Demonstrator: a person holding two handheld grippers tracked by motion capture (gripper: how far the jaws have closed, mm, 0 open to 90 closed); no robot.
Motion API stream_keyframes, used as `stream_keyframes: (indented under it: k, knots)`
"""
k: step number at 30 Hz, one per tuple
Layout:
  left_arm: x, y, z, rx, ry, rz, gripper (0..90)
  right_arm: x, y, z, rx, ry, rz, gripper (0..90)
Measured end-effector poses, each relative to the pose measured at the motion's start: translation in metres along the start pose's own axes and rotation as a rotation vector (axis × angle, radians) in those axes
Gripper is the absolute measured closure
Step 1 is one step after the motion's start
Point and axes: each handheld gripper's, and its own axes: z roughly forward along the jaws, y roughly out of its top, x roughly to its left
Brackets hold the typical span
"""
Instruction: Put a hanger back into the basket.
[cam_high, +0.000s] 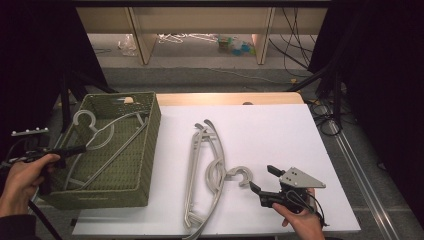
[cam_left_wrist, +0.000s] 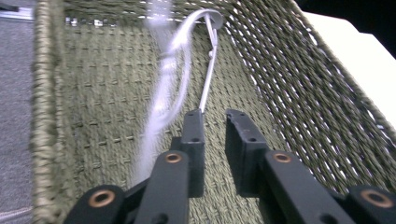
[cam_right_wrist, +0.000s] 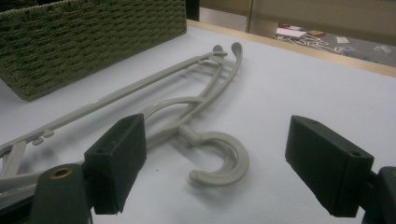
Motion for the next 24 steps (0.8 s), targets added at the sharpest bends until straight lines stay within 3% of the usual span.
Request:
stream_keyframes:
  k: [1,2,8,12,13,14,15,21,24]
  knots:
    - [0.002,-0.001,-0.002,-0.013,0.033,-0.014,75.1,0.000,0.000,-0.001,0.014,-0.003,-0.003,21.5]
    - [0.003,-0.001,-0.003,-0.016,0.034,-0.014,74.7,0.000,0.001,-0.002,0.019,0.000,0.002,21.5]
    - [-0.004,0.003,-0.009,-0.054,0.011,-0.013,69.3,-0.001,0.001,-0.001,0.010,-0.007,-0.007,21.5]
    - [-0.025,0.011,-0.014,-0.103,-0.033,0.004,59.8,-0.001,0.001,-0.001,0.010,-0.005,-0.008,21.5]
    - [-0.025,0.011,-0.014,-0.103,-0.033,0.004,56.7,-0.001,0.001,-0.001,0.010,-0.005,-0.008,21.5]
    - [-0.030,0.013,-0.015,-0.119,-0.069,-0.006,56.7,-0.001,0.001,-0.001,0.011,-0.006,-0.007,21.5]
    - [-0.044,0.018,-0.016,-0.134,-0.116,0.003,50.8,-0.001,0.001,-0.002,0.011,-0.011,-0.002,21.4]
    - [-0.098,0.022,-0.005,-0.141,-0.221,0.070,34.7,-0.001,0.000,-0.001,-0.008,-0.012,0.002,21.1]
    - [-0.127,0.020,0.006,-0.142,-0.236,0.130,31.9,-0.001,0.001,-0.002,-0.009,-0.007,0.004,21.0]
